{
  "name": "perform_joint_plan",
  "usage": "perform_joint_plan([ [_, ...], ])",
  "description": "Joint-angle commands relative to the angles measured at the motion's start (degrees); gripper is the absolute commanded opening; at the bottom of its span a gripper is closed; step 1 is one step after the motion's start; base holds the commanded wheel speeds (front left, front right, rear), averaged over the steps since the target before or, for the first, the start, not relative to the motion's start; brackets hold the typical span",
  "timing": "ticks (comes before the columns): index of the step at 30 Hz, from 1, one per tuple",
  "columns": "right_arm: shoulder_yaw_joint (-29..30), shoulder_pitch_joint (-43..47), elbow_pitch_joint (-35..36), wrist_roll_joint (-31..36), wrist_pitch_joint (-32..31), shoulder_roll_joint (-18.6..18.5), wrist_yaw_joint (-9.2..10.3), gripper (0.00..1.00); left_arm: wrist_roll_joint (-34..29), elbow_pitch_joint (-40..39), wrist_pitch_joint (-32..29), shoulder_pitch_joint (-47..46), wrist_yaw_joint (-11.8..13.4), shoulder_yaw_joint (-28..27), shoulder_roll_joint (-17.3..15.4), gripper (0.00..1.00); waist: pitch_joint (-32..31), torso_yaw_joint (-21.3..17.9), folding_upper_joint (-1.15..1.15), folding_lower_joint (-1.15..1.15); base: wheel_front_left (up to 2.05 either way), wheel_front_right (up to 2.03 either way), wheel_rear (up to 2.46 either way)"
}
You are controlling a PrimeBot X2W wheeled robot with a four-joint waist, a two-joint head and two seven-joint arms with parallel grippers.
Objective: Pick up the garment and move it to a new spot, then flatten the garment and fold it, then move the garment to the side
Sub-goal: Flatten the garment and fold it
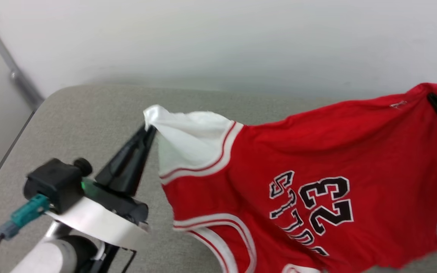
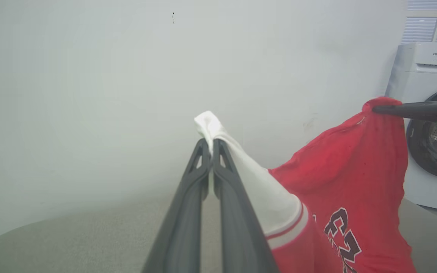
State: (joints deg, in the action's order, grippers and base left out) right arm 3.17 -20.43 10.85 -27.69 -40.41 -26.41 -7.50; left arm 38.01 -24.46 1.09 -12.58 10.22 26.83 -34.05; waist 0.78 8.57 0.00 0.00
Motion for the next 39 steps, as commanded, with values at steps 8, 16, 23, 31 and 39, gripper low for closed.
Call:
perform_joint_plan([
  [8,0.6,-0.5,8.6,1.4,2.1,1.3,0.02,0.0,-0.2,-2.8,0.1,-4.3,1.7,-6.5,-3.6,0.0,-1.7,-4.4,0.0,0.0,0.0,0.0,0.0],
  [16,0.8,-5.0,13.8,0.8,2.7,1.9,0.02,0.0,0.7,-4.6,-0.3,-11.8,1.7,-12.6,-6.5,0.0,1.1,-6.3,0.0,0.0,0.0,0.0,0.0],
  [23,-0.1,-13.6,14.6,1.3,2.7,1.1,0.02,0.0,2.8,-3.9,-2.1,-23.1,0.4,-17.4,-8.3,0.0,6.3,-7.4,0.0,0.0,0.0,0.0,0.0],
  [31,-3.1,-25.7,10.4,3.4,4.1,-0.6,0.02,0.0,3.2,1.9,-4.6,-38.1,-2.4,-18.9,-10.8,0.0,15.3,-7.9,0.0,0.0,0.0,0.0,0.0],
  [39,-7.3,-40.1,1.2,7.3,9.7,-1.1,0.03,0.0,2.5,13.0,-6.5,-55.4,-6.2,-16.7,-10.6,0.0,25.4,-7.6,0.0,0.0,0.0,0.0,0.0],
])
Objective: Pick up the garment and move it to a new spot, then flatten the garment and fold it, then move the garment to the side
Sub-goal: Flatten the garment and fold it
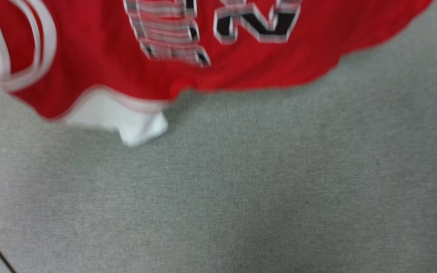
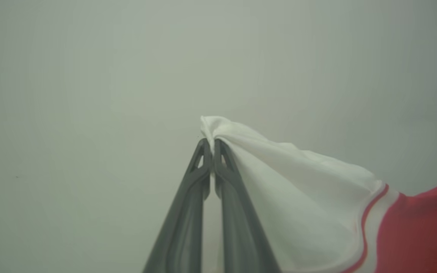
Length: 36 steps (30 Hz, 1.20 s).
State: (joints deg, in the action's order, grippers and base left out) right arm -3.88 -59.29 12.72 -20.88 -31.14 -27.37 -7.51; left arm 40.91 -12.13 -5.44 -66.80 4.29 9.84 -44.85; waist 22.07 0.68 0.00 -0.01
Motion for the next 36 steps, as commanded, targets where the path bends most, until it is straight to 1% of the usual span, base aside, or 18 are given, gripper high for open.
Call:
perform_joint_plan([
  [1,-0.6,-3.3,-2.3,1.1,1.1,-0.1,0.04,0.0,-0.6,2.5,0.3,-3.7,-0.8,0.7,0.7,0.0,5.2,0.5,0.0,0.01,0.0,0.0,0.0],
  [6,-4.0,-14.1,-11.4,4.9,4.5,-0.7,0.04,0.0,-3.0,12.8,1.5,-15.6,-3.6,3.5,2.9,0.0,10.1,1.3,0.0,0.01,0.0,0.0,0.0],
  [10,-6.4,-23.0,-19.1,8.1,9.7,-0.1,0.05,0.0,-6.6,21.1,3.5,-24.3,-5.4,5.8,3.9,0.0,13.3,1.5,0.0,0.01,0.0,0.0,0.0],
  [13,-8.4,-27.6,-25.1,10.8,15.0,0.0,0.05,0.0,-8.1,27.1,5.4,-28.9,-6.7,7.0,5.4,0.0,15.3,1.8,0.0,0.01,0.0,0.0,0.0],
  [17,-9.3,-31.5,-33.0,12.1,20.7,1.6,0.04,0.0,-10.0,34.4,8.9,-32.1,-8.1,9.3,7.5,0.0,16.8,2.7,0.0,0.01,0.0,0.0,0.0],
  [22,-10.8,-29.2,-40.1,13.5,25.7,2.8,0.04,0.0,-10.9,39.9,13.6,-28.1,-9.8,13.3,11.1,0.0,17.0,4.0,0.0,0.01,0.0,0.0,0.0],
  [27,-12.3,-23.6,-45.2,14.1,30.4,3.6,0.04,0.0,-9.9,42.2,17.3,-20.4,-10.7,16.9,14.1,0.0,15.6,4.9,0.0,0.01,0.0,0.0,0.0],
  [32,-13.1,-15.2,-47.6,13.2,34.2,4.3,0.04,0.0,-8.9,42.5,19.3,-10.1,-11.3,19.8,15.9,0.0,12.5,5.4,0.0,0.01,0.0,0.0,0.0],
  [33,-13.1,-15.2,-47.6,13.2,34.2,4.3,0.04,0.0,-8.9,42.5,19.3,-10.1,-11.3,19.8,15.9,0.0,12.5,5.4,0.0,0.01,0.0,0.0,0.0],
  [34,-13.2,-11.5,-48.2,12.4,35.4,4.5,0.04,0.0,-8.4,41.9,19.8,-5.7,-11.2,20.5,16.3,0.0,11.0,5.4,0.0,0.01,0.0,0.0,0.0],
  [35,-13.6,-9.5,-48.5,12.0,36.1,4.5,0.04,0.0,-8.3,41.6,20.0,-3.2,-11.3,20.8,16.6,0.0,10.0,5.5,0.0,0.01,0.0,0.0,0.0],
  [36,-13.6,-9.5,-48.5,12.0,36.1,4.5,0.04,0.0,-8.3,41.6,20.0,-3.2,-11.3,20.8,16.6,0.0,10.0,5.5,0.0,0.01,0.0,0.0,0.0],
])
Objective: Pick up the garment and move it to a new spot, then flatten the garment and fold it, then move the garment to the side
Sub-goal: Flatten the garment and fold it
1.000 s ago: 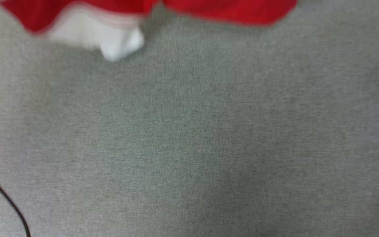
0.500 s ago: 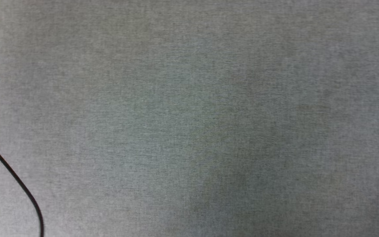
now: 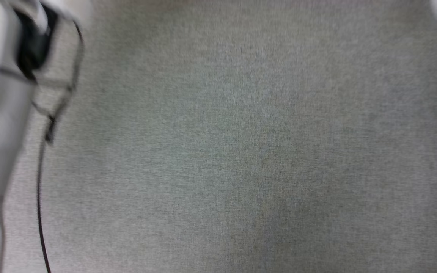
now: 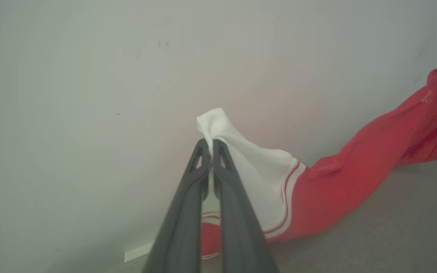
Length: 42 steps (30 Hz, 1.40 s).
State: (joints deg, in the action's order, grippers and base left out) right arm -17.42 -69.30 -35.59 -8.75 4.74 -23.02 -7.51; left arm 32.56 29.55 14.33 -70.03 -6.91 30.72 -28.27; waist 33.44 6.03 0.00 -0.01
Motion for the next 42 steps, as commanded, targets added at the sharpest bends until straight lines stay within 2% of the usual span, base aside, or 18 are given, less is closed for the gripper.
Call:
perform_joint_plan([
  [1,-0.5,2.4,-0.2,-0.8,0.4,0.3,0.04,0.0,0.4,-0.6,0.5,2.5,0.0,0.0,0.0,0.0,-2.2,0.1,0.0,0.01,0.0,0.0,0.0],
  [5,-2.6,10.1,-0.7,-3.4,1.2,0.3,0.04,0.0,1.1,-3.3,0.7,12.7,0.9,0.7,-0.1,0.0,-6.4,0.0,0.0,0.01,0.0,0.0,0.0],
  [10,-6.0,19.5,-1.0,-7.6,1.0,-0.7,0.04,0.0,2.4,-7.6,0.4,26.2,1.9,2.1,-2.4,0.0,-11.8,-0.2,0.0,0.01,0.0,0.0,0.0],
  [16,-9.9,29.2,0.8,-14.4,-0.7,-2.6,0.03,0.0,5.0,-13.7,-2.2,40.1,3.0,4.0,-6.1,0.0,-17.7,-0.4,0.0,0.01,0.0,0.0,0.0],
  [22,-13.6,37.5,3.5,-21.7,-3.3,-6.0,0.04,0.0,7.3,-20.4,-7.3,51.4,4.0,6.9,-10.5,0.0,-22.7,-0.3,0.0,0.01,0.0,0.0,0.0],
  [27,-14.6,45.1,5.7,-27.5,-5.0,-9.2,0.04,0.0,9.3,-25.4,-10.7,59.5,5.2,8.6,-14.1,0.0,-26.7,0.1,0.0,0.01,0.0,0.0,0.0],
  [34,-14.4,55.1,11.7,-33.7,-7.5,-13.3,0.04,0.0,13.4,-29.7,-11.9,68.4,6.7,8.9,-17.9,0.0,-30.7,0.1,0.0,0.01,0.0,0.0,0.0],
  [42,-12.2,66.2,20.7,-38.8,-12.4,-18.3,0.04,0.0,16.4,-36.2,-12.1,76.8,8.9,9.5,-21.1,0.0,-31.8,-0.8,0.0,0.01,0.0,0.0,0.0],
])
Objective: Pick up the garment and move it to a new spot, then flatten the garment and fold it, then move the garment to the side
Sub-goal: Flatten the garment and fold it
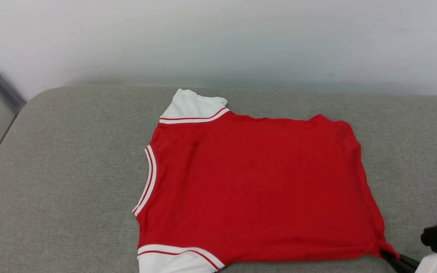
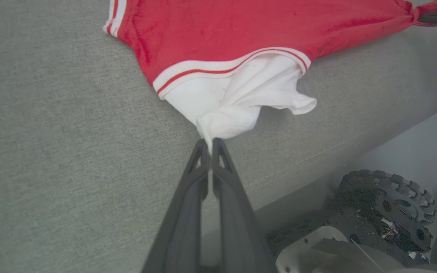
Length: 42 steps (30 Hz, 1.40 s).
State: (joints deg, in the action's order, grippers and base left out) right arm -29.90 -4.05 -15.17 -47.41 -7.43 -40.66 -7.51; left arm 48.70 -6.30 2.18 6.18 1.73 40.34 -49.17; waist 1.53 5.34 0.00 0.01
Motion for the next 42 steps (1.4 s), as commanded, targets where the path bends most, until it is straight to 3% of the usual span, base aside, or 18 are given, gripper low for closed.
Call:
perform_joint_plan([
  [1,0.6,2.3,1.5,-0.8,-0.8,-1.0,0.04,0.0,0.6,-0.8,0.2,1.4,0.5,0.0,-0.5,0.0,0.2,-0.3,0.0,-0.01,0.0,0.0,0.0],
  [9,4.1,9.3,8.5,-2.4,-3.7,-2.4,0.04,0.0,0.0,-2.4,1.2,2.3,0.8,0.4,-0.8,0.0,2.1,-1.0,0.0,-0.01,0.0,0.0,0.0],
  [21,11.3,5.4,16.7,-4.2,-8.5,-0.7,0.03,0.0,-1.9,-3.2,5.0,-5.5,0.8,-5.1,-1.7,0.0,6.4,-1.2,0.0,-0.01,0.0,0.0,0.0],
  [36,12.9,-5.5,14.0,2.9,-15.8,2.4,0.03,0.0,-4.0,6.1,2.2,-20.4,-3.7,-5.0,2.7,0.0,13.4,-1.6,0.0,-0.01,0.0,0.0,0.0],
  [42,11.2,-10.2,11.3,5.2,-17.8,3.8,0.03,0.0,-5.8,12.1,1.1,-24.8,-4.2,-4.2,4.3,0.0,15.4,-1.7,0.0,-0.01,0.0,0.0,0.0],
])
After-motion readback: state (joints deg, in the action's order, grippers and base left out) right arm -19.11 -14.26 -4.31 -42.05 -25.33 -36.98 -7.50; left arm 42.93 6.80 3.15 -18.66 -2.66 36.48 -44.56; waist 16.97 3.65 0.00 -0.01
